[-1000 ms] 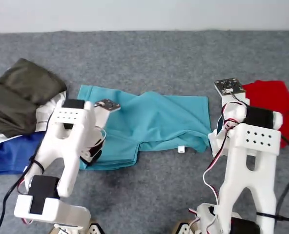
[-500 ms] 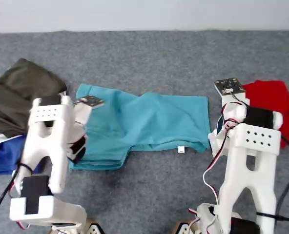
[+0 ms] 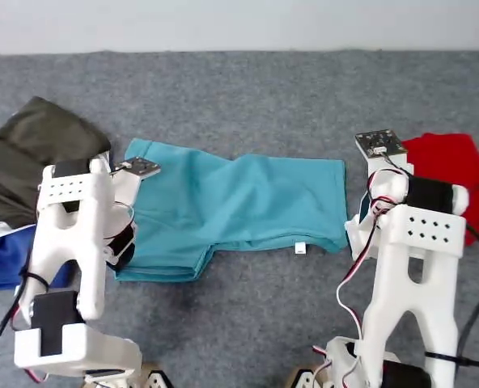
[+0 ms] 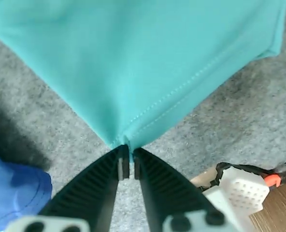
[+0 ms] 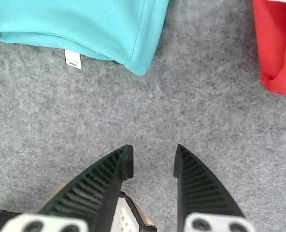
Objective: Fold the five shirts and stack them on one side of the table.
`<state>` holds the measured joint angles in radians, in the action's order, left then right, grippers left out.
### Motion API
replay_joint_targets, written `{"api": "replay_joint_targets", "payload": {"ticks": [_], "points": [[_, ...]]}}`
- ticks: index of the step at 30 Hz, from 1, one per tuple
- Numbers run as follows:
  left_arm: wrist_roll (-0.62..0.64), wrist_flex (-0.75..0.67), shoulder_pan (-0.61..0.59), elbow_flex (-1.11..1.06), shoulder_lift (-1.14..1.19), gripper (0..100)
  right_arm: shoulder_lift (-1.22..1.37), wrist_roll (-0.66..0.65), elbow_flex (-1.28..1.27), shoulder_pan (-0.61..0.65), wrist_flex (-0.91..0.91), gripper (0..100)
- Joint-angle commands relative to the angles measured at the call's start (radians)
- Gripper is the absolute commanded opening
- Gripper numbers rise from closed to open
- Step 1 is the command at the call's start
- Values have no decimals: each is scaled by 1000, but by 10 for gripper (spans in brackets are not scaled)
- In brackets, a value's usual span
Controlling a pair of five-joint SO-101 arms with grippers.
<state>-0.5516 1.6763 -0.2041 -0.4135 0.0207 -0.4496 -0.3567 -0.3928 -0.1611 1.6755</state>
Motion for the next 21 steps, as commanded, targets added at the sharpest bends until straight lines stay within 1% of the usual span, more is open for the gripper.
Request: {"api": "replay_joint_targets", "payload": {"ticks": [1, 4, 6, 8, 10, 13, 16, 18, 21], "points": [[-17, 5, -9, 35, -35, 15, -18, 3, 34, -4, -1, 154], [-11, 9, -9, 36, -44, 19, -18, 3, 41, -10, -8, 156], [-9, 37, -11, 36, -46, 21, -18, 3, 55, -12, -12, 158], [-9, 78, -11, 36, -46, 47, -18, -3, 72, -12, -12, 158], [-9, 78, -17, 31, -57, 82, -15, -3, 89, -12, -12, 158], [-9, 78, -34, 44, -87, 100, -7, -3, 81, -12, -48, 159], [-9, 77, -52, 85, -129, 103, -5, 8, 14, -7, -147, 159], [-5, 77, -51, 124, -149, 103, -5, 66, -61, -5, -254, 159], [77, 75, -51, 173, -157, 103, -5, 157, -184, -4, -447, 159]]}}
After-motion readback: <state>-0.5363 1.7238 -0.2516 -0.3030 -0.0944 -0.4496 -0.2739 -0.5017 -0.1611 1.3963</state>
